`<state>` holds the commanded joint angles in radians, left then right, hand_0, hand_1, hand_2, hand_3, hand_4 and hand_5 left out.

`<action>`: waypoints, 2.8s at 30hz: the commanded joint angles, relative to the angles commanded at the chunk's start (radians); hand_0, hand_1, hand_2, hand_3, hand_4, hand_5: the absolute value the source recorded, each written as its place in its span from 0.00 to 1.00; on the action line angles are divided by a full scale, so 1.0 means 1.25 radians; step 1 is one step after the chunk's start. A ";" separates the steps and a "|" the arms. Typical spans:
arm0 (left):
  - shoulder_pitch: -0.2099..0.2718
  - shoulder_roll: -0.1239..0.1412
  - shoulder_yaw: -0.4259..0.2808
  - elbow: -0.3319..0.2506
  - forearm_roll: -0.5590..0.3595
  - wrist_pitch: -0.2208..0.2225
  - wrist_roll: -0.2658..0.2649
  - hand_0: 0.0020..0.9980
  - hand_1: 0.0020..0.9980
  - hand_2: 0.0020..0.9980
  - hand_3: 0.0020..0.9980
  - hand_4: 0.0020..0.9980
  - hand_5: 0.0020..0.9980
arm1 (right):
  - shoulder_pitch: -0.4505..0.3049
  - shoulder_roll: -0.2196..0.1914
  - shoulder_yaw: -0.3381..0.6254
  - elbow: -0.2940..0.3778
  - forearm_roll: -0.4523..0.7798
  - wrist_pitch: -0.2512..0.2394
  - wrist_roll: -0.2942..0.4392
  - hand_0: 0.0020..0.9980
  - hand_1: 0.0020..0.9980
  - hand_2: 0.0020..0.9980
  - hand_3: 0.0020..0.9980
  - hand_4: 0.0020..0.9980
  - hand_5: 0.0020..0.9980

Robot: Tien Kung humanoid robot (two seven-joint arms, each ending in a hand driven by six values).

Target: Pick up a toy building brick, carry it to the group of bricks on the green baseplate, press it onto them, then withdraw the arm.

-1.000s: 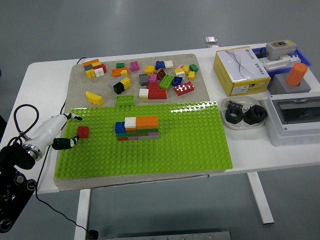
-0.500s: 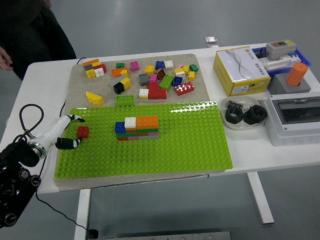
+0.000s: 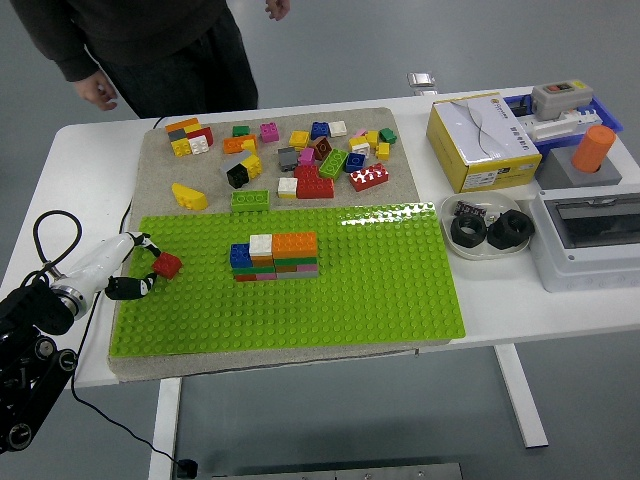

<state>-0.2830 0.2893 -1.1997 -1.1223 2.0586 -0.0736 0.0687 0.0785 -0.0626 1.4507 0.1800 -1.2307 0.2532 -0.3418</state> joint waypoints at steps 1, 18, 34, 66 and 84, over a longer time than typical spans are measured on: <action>0.000 -0.001 0.001 0.001 -0.001 -0.001 0.000 0.99 0.95 0.94 0.60 0.59 0.00 | 0.000 0.000 0.000 0.000 0.000 0.000 0.000 0.72 0.68 0.77 0.88 0.64 1.00; -0.002 0.016 -0.004 -0.009 0.017 -0.037 0.020 1.00 0.98 1.00 0.88 0.71 0.00 | 0.003 -0.005 0.001 0.000 -0.006 0.002 -0.002 0.72 0.68 0.76 0.87 0.64 1.00; 0.047 0.028 -0.068 -0.210 -0.012 -0.190 0.207 1.00 1.00 1.00 0.92 0.71 0.00 | 0.004 -0.009 0.009 0.000 -0.015 0.002 -0.002 0.72 0.68 0.76 0.87 0.64 1.00; 0.049 -0.132 -0.076 -0.285 0.054 -0.076 0.461 1.00 1.00 1.00 0.75 0.92 0.56 | 0.003 -0.020 0.020 0.000 -0.030 -0.001 0.010 0.72 0.68 0.74 0.86 0.64 1.00; 0.054 -0.150 -0.056 -0.244 0.090 -0.031 0.461 1.00 1.00 0.98 0.74 0.89 0.48 | 0.002 -0.022 0.029 0.000 -0.043 0.004 0.011 0.72 0.68 0.74 0.85 0.64 1.00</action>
<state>-0.2155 0.1013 -1.2700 -1.4271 2.1710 -0.1128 0.6454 0.0811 -0.0896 1.4871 0.1800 -1.2851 0.2577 -0.3286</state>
